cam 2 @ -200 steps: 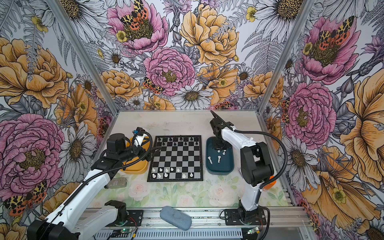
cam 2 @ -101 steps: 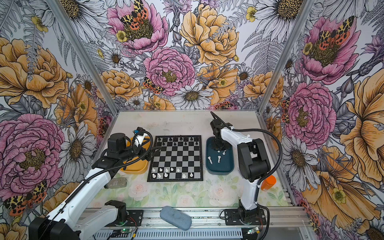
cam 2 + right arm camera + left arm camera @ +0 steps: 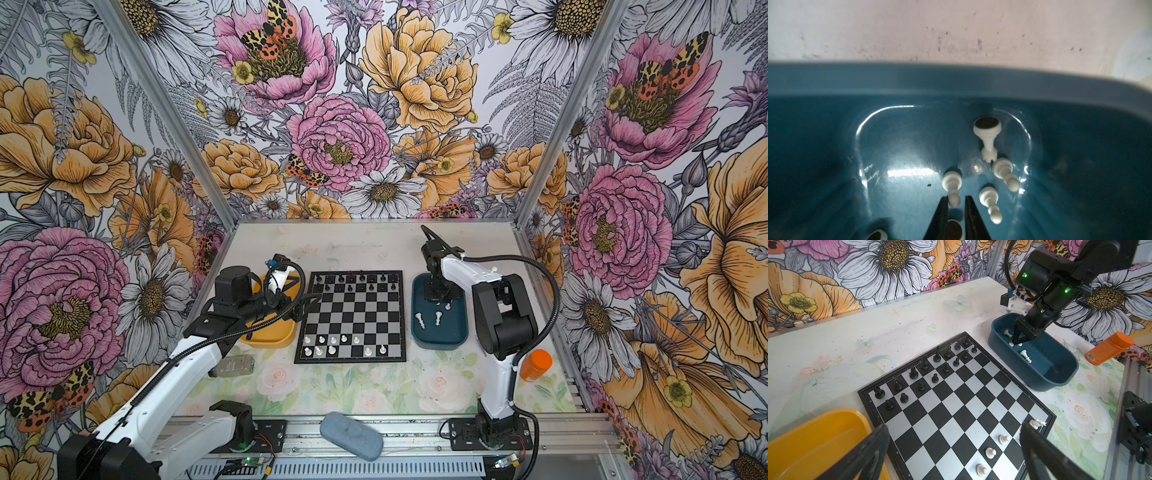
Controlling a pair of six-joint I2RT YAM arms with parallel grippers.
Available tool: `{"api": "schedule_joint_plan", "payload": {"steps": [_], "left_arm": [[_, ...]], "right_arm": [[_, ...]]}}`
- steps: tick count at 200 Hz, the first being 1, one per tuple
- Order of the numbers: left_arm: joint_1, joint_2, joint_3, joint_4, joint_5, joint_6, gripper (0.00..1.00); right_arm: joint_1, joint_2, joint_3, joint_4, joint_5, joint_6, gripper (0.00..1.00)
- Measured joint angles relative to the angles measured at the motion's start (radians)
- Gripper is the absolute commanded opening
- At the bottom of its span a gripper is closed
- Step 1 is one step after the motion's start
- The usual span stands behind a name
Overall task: Set up the chess pieces on the board
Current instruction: 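Lower the right gripper into the tray and grasp a white pawn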
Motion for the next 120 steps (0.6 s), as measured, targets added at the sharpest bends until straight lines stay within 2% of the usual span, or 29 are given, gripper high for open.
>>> {"api": "schedule_joint_plan", "payload": {"steps": [120], "left_arm": [[0.0,0.0,0.0,0.0,0.0,0.0,0.99]], "right_arm": [[0.0,0.001,0.008,0.001,-0.005,0.0,0.19]]}}
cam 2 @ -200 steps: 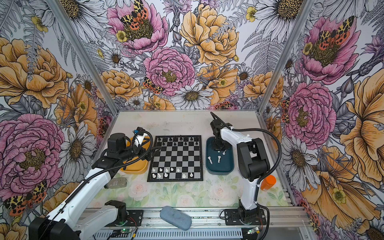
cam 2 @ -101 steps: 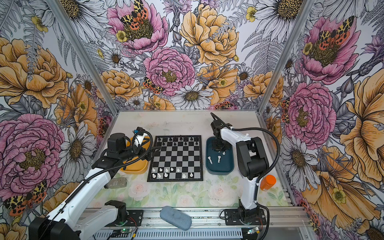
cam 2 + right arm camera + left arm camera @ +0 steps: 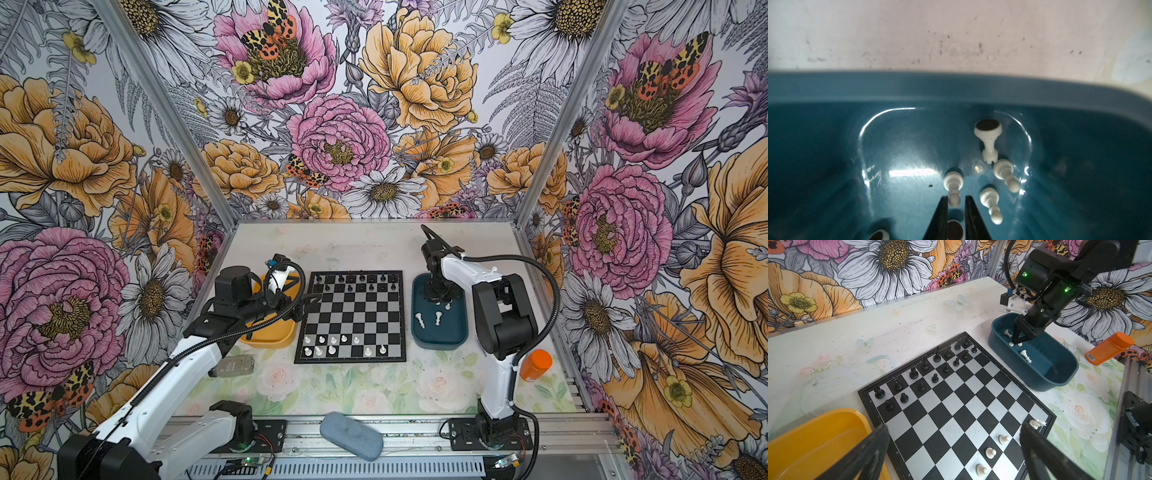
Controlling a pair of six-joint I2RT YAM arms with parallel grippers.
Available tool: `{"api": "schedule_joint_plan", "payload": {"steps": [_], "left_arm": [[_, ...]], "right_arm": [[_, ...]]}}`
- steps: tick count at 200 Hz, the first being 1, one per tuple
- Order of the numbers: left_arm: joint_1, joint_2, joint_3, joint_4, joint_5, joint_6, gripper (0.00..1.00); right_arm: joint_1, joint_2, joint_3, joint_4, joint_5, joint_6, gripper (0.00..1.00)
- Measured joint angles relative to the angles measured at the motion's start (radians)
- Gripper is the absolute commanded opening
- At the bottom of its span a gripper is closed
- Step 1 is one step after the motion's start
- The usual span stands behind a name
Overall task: Set up the chess pieces on the board
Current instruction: 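Lower the right gripper into the tray and grasp a white pawn, then carry the white pawn with the right gripper to the near row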
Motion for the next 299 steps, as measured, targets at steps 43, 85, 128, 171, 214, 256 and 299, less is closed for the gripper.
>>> {"api": "schedule_joint_plan", "payload": {"steps": [43,85,128,171,214,256,299], "left_arm": [[0.0,0.0,0.0,0.0,0.0,0.0,0.99],[0.0,0.0,0.0,0.0,0.0,0.0,0.99],[0.0,0.0,0.0,0.0,0.0,0.0,0.99],[0.0,0.0,0.0,0.0,0.0,0.0,0.99],[0.0,0.0,0.0,0.0,0.0,0.0,0.99],[0.0,0.0,0.0,0.0,0.0,0.0,0.99],[0.0,-0.001,0.0,0.0,0.001,0.0,0.99]], "right_arm": [[0.0,0.007,0.012,0.006,-0.003,0.0,0.18],[0.0,0.017,0.012,0.007,-0.003,0.0,0.14],[0.0,0.021,0.013,0.008,-0.003,-0.002,0.0],[0.0,0.018,0.013,0.008,-0.003,-0.003,0.0],[0.028,-0.058,0.019,-0.021,-0.002,0.01,0.0],[0.186,-0.155,0.114,-0.089,-0.002,0.04,0.0],[0.341,-0.166,0.141,-0.115,-0.048,0.104,0.0]]}}
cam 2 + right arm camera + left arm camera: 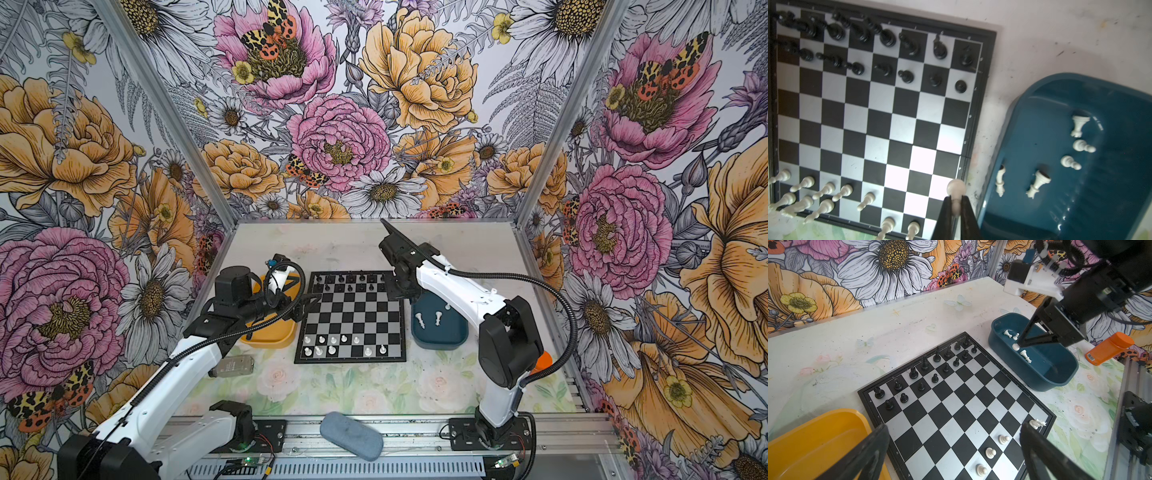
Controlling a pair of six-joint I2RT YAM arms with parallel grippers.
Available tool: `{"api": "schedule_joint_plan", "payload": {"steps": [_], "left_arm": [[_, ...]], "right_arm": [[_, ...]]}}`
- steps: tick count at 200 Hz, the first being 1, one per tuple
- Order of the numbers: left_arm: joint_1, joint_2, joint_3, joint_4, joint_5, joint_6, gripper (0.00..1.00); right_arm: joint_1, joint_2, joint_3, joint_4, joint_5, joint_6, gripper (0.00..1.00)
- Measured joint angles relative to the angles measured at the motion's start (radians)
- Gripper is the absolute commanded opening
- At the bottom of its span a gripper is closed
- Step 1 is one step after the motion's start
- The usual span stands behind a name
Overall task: Set up the chess pieces on the board
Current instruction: 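Carry the white pawn with the right gripper to the near row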
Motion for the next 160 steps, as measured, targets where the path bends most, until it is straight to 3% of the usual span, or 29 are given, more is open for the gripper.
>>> {"api": "schedule_joint_plan", "payload": {"steps": [80,160], "left_arm": [[-0.011,-0.025,0.0,0.0,0.0,0.0,0.99],[-0.014,-0.034,0.0,0.0,0.0,0.0,0.99]], "right_arm": [[0.188,0.12,0.011,-0.007,-0.101,0.094,0.0],[0.24,0.133,-0.032,0.042,-0.159,0.145,0.0]]}}
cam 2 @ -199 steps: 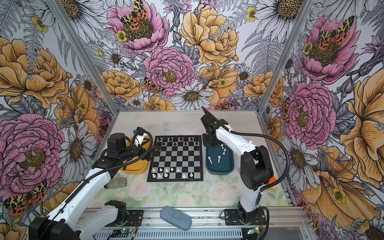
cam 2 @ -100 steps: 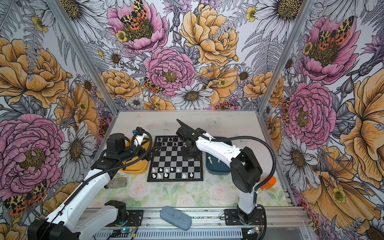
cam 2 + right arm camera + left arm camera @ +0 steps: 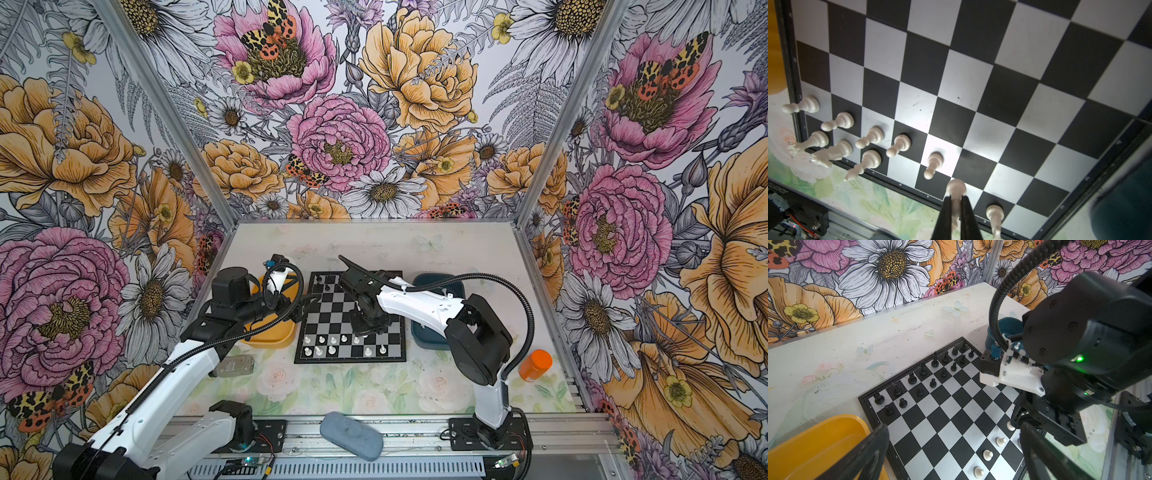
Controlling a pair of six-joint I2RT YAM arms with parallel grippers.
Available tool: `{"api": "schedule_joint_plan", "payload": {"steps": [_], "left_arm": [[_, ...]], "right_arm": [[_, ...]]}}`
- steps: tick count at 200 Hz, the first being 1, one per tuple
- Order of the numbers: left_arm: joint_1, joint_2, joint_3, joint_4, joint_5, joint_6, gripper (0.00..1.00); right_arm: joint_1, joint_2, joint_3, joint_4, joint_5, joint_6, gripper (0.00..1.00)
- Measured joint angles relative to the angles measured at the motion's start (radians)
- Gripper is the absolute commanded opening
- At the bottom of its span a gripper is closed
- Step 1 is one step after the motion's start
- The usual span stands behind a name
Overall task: Set up the chess pieces on the board
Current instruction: 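Carry the white pawn with the right gripper to the near row, then lower the pawn onto the near row and open the right gripper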
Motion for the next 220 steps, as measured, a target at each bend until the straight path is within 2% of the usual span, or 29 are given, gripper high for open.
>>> {"api": "schedule_joint_plan", "payload": {"steps": [220], "left_arm": [[-0.005,0.0,0.0,0.0,0.0,0.0,0.99]], "right_arm": [[0.0,0.038,-0.04,0.002,0.013,0.016,0.0]]}}
